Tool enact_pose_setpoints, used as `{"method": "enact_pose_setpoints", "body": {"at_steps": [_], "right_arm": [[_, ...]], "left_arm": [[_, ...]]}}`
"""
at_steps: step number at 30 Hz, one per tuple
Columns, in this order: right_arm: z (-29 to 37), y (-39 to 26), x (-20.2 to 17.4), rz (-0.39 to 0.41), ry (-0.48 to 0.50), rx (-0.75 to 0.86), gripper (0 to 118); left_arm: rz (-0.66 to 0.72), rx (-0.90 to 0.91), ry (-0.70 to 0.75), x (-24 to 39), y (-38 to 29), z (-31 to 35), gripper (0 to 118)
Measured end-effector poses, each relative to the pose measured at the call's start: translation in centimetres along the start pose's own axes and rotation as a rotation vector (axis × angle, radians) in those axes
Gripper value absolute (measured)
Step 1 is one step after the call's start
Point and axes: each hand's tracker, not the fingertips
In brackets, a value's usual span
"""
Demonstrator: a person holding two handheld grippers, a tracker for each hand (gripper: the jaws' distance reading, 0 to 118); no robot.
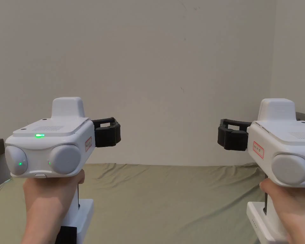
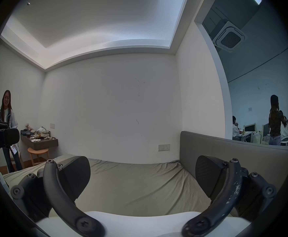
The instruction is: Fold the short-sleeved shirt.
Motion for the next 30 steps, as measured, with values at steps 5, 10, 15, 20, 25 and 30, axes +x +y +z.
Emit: {"method": "enact_pose_setpoints", "body": {"at_steps": [5, 10, 15, 20, 25, 30], "right_arm": [[-0.2, -0.2, 0.0, 0.007, 0.001, -0.011, 118], [-0.2, -0.2, -0.1, 0.006, 0.002, -0.010, 118], [-0.4, -0.3, -0.3, 0.005, 0.007, -0.017, 118], [-1.0, -0.8, -0.5, 0.015, 0.003, -0.025, 118], [-4.7, -4.2, -0.7, 0.064, 0.011, -0.112, 118], [-12.7, -18.5, -1.3, 0.095, -0.033, -0.484, 118]], "left_arm": [[0.000, -0.010, 0.003, 0.0, -0.1, -0.1, 118], [0.002, -0.013, 0.011, -0.1, -0.2, -0.1, 118], [0.006, -0.023, 0.006, -0.1, -0.4, -0.4, 118], [0.006, -0.037, 0.002, -0.1, -0.8, -1.0, 118], [0.019, -0.166, -0.039, -1.1, -4.4, -5.3, 118], [0.019, -0.446, -0.029, -1.2, -18.4, -13.2, 118]]}}
